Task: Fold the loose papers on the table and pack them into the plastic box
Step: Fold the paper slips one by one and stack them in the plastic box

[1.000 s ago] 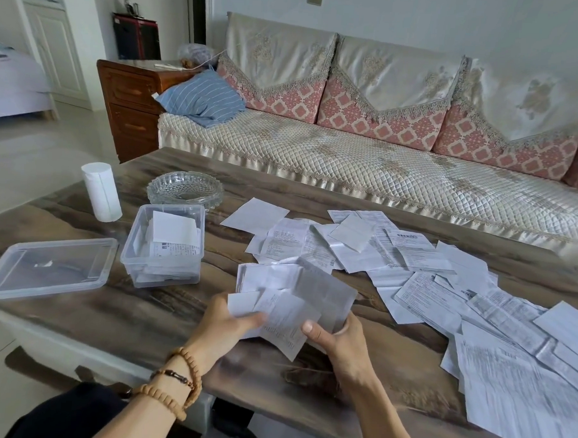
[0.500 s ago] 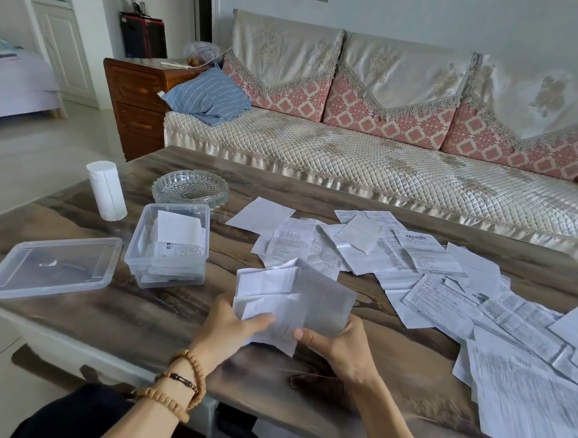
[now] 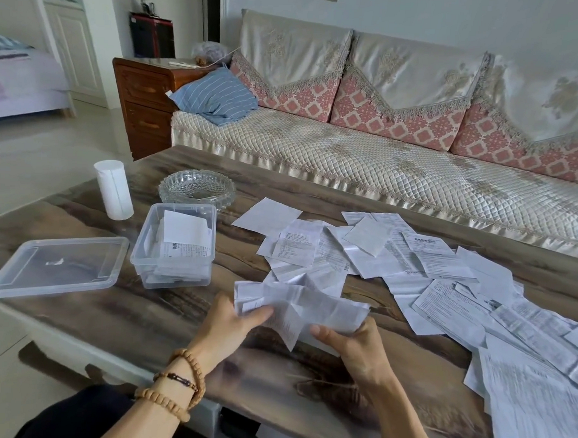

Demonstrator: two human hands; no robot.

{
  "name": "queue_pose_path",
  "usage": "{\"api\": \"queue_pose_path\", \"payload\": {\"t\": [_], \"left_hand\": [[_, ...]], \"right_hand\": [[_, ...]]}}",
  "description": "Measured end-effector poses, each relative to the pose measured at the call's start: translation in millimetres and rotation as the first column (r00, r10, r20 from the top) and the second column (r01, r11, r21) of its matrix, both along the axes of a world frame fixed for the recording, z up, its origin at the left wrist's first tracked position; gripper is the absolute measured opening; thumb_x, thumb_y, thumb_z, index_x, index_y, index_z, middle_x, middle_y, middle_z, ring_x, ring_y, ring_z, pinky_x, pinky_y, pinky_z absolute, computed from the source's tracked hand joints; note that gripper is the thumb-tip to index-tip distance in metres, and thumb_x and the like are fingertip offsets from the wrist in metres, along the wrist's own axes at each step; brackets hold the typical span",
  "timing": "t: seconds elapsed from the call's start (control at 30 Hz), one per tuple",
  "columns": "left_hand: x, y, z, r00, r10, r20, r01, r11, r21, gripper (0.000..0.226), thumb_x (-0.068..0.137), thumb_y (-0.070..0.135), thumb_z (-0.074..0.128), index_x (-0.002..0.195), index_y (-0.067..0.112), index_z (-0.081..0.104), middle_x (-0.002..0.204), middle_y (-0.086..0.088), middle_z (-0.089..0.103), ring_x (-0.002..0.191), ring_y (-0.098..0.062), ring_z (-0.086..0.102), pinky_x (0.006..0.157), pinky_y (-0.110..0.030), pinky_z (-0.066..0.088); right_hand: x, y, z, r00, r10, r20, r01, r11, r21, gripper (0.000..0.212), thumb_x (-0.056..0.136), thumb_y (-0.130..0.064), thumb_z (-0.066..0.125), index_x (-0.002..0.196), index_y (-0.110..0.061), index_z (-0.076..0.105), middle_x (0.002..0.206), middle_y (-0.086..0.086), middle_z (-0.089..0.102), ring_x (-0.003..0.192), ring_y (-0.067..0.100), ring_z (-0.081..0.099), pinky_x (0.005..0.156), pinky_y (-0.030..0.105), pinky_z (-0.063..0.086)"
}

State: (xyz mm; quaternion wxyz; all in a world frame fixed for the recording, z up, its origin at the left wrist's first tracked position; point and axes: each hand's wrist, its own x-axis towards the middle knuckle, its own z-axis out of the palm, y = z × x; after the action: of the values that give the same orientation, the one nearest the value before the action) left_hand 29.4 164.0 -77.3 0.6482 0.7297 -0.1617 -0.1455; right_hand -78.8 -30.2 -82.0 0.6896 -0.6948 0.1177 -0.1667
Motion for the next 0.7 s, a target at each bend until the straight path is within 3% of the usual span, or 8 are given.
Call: {"api": "queue_pose_path", "payload": {"t": [0.2, 0.33, 0.43, 0.5, 0.6, 0.7], "left_hand": [[0.4, -2.6, -4.3, 0.998, 0.066, 0.0, -0.066, 0.998, 0.024, 0.022, 0.081, 0.013, 0.078, 0.075, 0.035, 0.075, 0.083, 0.008, 0.076, 0.082, -0.012, 0.072, 0.08, -0.047, 0.059], [1.1, 0.8, -1.7, 0.996, 0.089, 0.024, -0.09, 0.995, 0.045, 0.016, 0.083, 0.015, 0.076, 0.088, 0.029, 0.073, 0.079, 0.012, 0.075, 0.079, -0.004, 0.07, 0.075, -0.035, 0.06], [-0.6, -0.3, -2.4, 0.994, 0.107, 0.036, -0.11, 0.989, 0.102, 0.012, 0.084, 0.021, 0.074, 0.093, 0.027, 0.071, 0.083, 0.01, 0.074, 0.079, -0.008, 0.07, 0.073, -0.037, 0.061], [-0.8, -0.8, -1.6, 0.994, 0.086, 0.062, -0.093, 0.986, 0.139, 0.009, 0.084, 0.025, 0.074, 0.087, 0.031, 0.069, 0.083, 0.006, 0.074, 0.08, -0.012, 0.07, 0.072, -0.039, 0.061], [-1.9, 0.7, 0.4, 0.996, 0.07, 0.059, -0.079, 0.982, 0.173, 0.009, 0.086, 0.026, 0.072, 0.095, 0.024, 0.07, 0.086, 0.004, 0.074, 0.082, -0.014, 0.07, 0.071, -0.037, 0.061], [-2.5, 0.6, 1.8, 0.995, 0.08, 0.061, -0.09, 0.979, 0.185, 0.008, 0.087, 0.025, 0.07, 0.095, 0.022, 0.069, 0.086, 0.004, 0.074, 0.082, -0.014, 0.07, 0.07, -0.034, 0.06]], "right_hand": [[3.4, -0.8, 3.7, 0.999, -0.043, -0.011, 0.043, 0.996, 0.08, 0.027, 0.064, -0.012, 0.082, 0.09, -0.006, 0.077, 0.094, 0.018, 0.075, 0.092, 0.034, 0.072, 0.084, 0.046, 0.057], [-1.6, -5.9, 4.9, 0.997, -0.08, -0.011, 0.081, 0.993, 0.09, 0.019, 0.067, -0.012, 0.079, 0.086, -0.007, 0.079, 0.09, 0.019, 0.075, 0.084, 0.031, 0.072, 0.076, 0.04, 0.059], [-4.8, -3.5, 5.4, 0.994, -0.101, -0.04, 0.103, 0.994, 0.04, 0.013, 0.07, -0.014, 0.078, 0.082, -0.009, 0.079, 0.086, 0.016, 0.075, 0.078, 0.03, 0.072, 0.069, 0.036, 0.059], [-5.0, -4.2, 5.6, 0.991, -0.121, -0.055, 0.123, 0.992, 0.036, 0.015, 0.07, -0.014, 0.079, 0.084, -0.01, 0.079, 0.087, 0.016, 0.075, 0.08, 0.03, 0.072, 0.075, 0.042, 0.058], [-5.2, -4.6, 5.2, 0.989, -0.122, -0.082, 0.122, 0.992, 0.0, 0.011, 0.076, -0.008, 0.079, 0.087, -0.011, 0.079, 0.086, 0.017, 0.075, 0.078, 0.03, 0.07, 0.077, 0.049, 0.057], [-4.0, -3.9, 7.8, 0.988, -0.131, -0.086, 0.131, 0.991, -0.015, 0.01, 0.079, -0.004, 0.076, 0.086, -0.01, 0.078, 0.085, 0.014, 0.076, 0.077, 0.027, 0.071, 0.073, 0.044, 0.058]]}}
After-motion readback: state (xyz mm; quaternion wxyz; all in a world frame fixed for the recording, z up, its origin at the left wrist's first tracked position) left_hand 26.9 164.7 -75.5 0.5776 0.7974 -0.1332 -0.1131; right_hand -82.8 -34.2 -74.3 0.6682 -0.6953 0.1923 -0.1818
